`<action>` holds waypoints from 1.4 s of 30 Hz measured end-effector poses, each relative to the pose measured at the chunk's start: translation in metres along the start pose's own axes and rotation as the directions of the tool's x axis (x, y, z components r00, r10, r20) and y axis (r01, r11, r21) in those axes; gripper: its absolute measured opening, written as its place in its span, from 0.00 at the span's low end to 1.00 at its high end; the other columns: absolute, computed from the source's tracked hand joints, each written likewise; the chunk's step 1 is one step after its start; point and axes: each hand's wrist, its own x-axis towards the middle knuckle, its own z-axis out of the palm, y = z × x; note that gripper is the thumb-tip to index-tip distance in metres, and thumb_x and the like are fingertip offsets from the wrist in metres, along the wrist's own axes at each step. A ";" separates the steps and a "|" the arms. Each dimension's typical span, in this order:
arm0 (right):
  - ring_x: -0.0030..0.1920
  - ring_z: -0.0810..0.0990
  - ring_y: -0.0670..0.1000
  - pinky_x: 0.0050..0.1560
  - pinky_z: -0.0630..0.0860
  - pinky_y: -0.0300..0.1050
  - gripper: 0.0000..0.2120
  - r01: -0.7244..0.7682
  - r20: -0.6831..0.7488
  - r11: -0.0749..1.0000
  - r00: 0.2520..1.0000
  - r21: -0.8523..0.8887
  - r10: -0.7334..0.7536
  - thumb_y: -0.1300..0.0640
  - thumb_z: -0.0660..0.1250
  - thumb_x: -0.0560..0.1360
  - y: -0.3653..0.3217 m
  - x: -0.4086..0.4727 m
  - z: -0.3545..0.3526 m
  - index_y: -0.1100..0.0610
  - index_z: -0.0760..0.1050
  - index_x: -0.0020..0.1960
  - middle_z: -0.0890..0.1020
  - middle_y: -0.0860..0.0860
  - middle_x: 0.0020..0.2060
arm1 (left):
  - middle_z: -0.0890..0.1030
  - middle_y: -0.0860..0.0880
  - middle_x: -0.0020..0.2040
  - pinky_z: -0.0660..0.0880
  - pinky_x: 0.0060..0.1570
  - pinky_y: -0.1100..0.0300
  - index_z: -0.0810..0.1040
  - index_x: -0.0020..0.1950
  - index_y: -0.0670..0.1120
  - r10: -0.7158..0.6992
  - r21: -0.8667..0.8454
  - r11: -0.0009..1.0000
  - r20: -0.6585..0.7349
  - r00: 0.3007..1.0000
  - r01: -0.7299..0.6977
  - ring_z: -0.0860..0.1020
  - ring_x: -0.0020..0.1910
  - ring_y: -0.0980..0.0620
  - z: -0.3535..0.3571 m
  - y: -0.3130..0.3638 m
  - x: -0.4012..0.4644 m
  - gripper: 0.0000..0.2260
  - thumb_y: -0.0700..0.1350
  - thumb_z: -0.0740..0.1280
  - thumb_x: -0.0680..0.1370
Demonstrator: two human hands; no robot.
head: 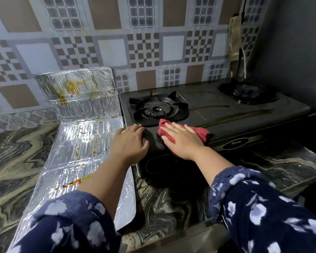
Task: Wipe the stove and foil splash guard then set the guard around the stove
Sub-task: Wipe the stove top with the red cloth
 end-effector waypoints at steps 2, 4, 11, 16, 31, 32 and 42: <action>0.77 0.49 0.44 0.76 0.44 0.50 0.25 -0.023 -0.005 1.000 1.000 -0.009 0.023 0.41 0.47 0.80 0.012 -0.002 -0.001 0.44 0.53 0.77 0.54 0.42 0.77 | 0.73 0.51 0.69 0.64 0.65 0.55 0.72 0.67 0.49 0.044 -0.020 0.999 -0.014 0.999 -0.044 0.71 0.68 0.50 -0.002 0.019 0.009 0.27 0.53 0.52 0.71; 0.77 0.49 0.45 0.76 0.44 0.50 0.25 -0.039 -0.012 0.999 0.999 -0.016 0.039 0.41 0.47 0.80 0.021 -0.002 -0.003 0.44 0.53 0.77 0.54 0.42 0.77 | 0.74 0.51 0.68 0.67 0.63 0.54 0.72 0.68 0.51 0.087 -0.031 0.996 -0.008 0.996 -0.087 0.71 0.67 0.50 -0.001 0.038 0.017 0.24 0.53 0.55 0.73; 0.77 0.47 0.45 0.76 0.42 0.50 0.26 -0.124 0.027 0.992 0.992 -0.003 0.124 0.41 0.46 0.81 0.078 -0.007 -0.019 0.44 0.50 0.77 0.51 0.42 0.78 | 0.75 0.51 0.65 0.71 0.55 0.54 0.73 0.66 0.51 0.109 -0.112 0.988 0.057 0.992 -0.102 0.73 0.64 0.48 -0.002 0.080 0.048 0.19 0.50 0.59 0.76; 0.77 0.45 0.45 0.76 0.42 0.51 0.26 -0.187 0.041 0.982 0.981 -0.009 0.187 0.42 0.45 0.81 0.130 -0.010 -0.031 0.45 0.48 0.78 0.48 0.42 0.78 | 0.73 0.53 0.69 0.71 0.56 0.54 0.73 0.66 0.50 0.075 -0.138 0.988 0.086 0.993 -0.062 0.72 0.66 0.49 -0.001 0.105 0.073 0.18 0.47 0.58 0.78; 0.77 0.45 0.45 0.76 0.43 0.51 0.26 -0.087 0.010 0.996 0.996 0.011 0.087 0.42 0.47 0.80 0.200 -0.004 -0.041 0.43 0.50 0.77 0.50 0.42 0.78 | 0.75 0.50 0.66 0.73 0.55 0.53 0.74 0.64 0.50 0.032 -0.166 0.986 0.104 0.994 -0.014 0.75 0.63 0.45 0.009 0.200 0.128 0.18 0.44 0.59 0.75; 0.77 0.46 0.45 0.76 0.43 0.50 0.25 -0.093 -0.010 0.996 0.996 0.011 0.093 0.42 0.48 0.80 0.209 -0.008 -0.042 0.43 0.50 0.77 0.51 0.42 0.78 | 0.76 0.50 0.65 0.73 0.55 0.52 0.75 0.64 0.51 0.050 -0.174 0.984 0.108 0.993 -0.030 0.75 0.62 0.45 0.011 0.212 0.133 0.18 0.44 0.59 0.75; 0.78 0.44 0.46 0.76 0.40 0.54 0.29 -0.341 -0.060 0.940 0.938 0.020 0.341 0.40 0.46 0.80 0.321 -0.034 -0.060 0.49 0.52 0.77 0.50 0.45 0.78 | 0.76 0.50 0.65 0.71 0.60 0.52 0.74 0.65 0.53 0.180 -0.227 0.964 0.169 0.969 -0.139 0.74 0.63 0.46 0.026 0.297 0.180 0.19 0.43 0.58 0.75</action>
